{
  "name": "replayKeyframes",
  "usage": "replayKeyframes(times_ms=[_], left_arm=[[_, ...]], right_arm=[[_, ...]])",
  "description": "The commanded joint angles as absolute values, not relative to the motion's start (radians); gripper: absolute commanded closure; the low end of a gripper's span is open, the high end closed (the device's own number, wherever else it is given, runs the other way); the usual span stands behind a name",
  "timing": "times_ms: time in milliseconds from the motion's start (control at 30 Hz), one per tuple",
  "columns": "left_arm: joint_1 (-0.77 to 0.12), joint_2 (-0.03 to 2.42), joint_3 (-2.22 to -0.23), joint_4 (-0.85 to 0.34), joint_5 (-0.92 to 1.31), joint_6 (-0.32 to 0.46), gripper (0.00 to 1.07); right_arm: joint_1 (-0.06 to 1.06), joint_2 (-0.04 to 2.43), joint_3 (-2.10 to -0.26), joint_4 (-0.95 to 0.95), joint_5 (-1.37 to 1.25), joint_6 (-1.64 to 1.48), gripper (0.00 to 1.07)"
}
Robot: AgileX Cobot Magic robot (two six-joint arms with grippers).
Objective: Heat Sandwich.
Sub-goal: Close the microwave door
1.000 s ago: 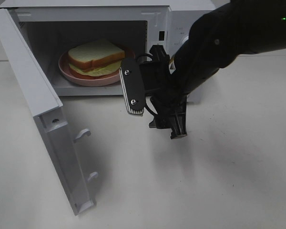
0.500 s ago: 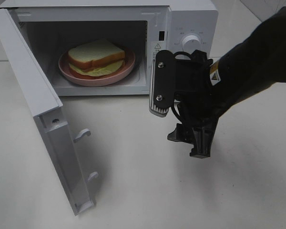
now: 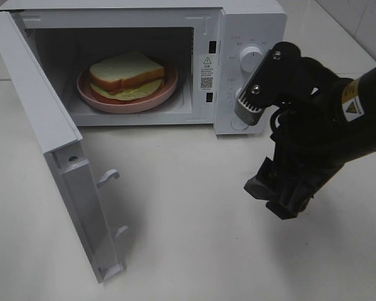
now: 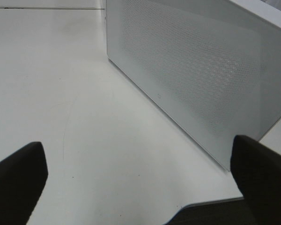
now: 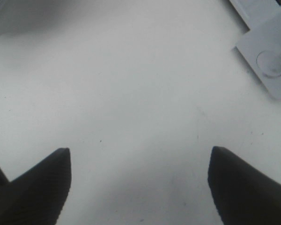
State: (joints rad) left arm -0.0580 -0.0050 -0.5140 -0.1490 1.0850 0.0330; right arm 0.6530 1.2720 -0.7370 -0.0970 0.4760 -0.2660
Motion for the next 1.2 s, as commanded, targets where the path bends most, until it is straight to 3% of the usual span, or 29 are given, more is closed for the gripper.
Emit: replayKeyframes(times_ms=[33,433,1200], left_arm=[[-0.064,-0.028,-0.514,-0.153,1.072,0.035,0.07],[-0.064,-0.028,-0.514,-0.153,1.072,0.035,0.07],[-0.064,-0.028,-0.514,-0.153,1.072,0.035,0.07]], right_arm=[[0.649,1.23,-0.731,-0.095,0.568,-0.161,0.31],[0.649,1.073,-0.731,-0.092,0.802,-0.047,0.31],[0.615,0.54,-0.731,-0.065,1.2,0.0,0.31]])
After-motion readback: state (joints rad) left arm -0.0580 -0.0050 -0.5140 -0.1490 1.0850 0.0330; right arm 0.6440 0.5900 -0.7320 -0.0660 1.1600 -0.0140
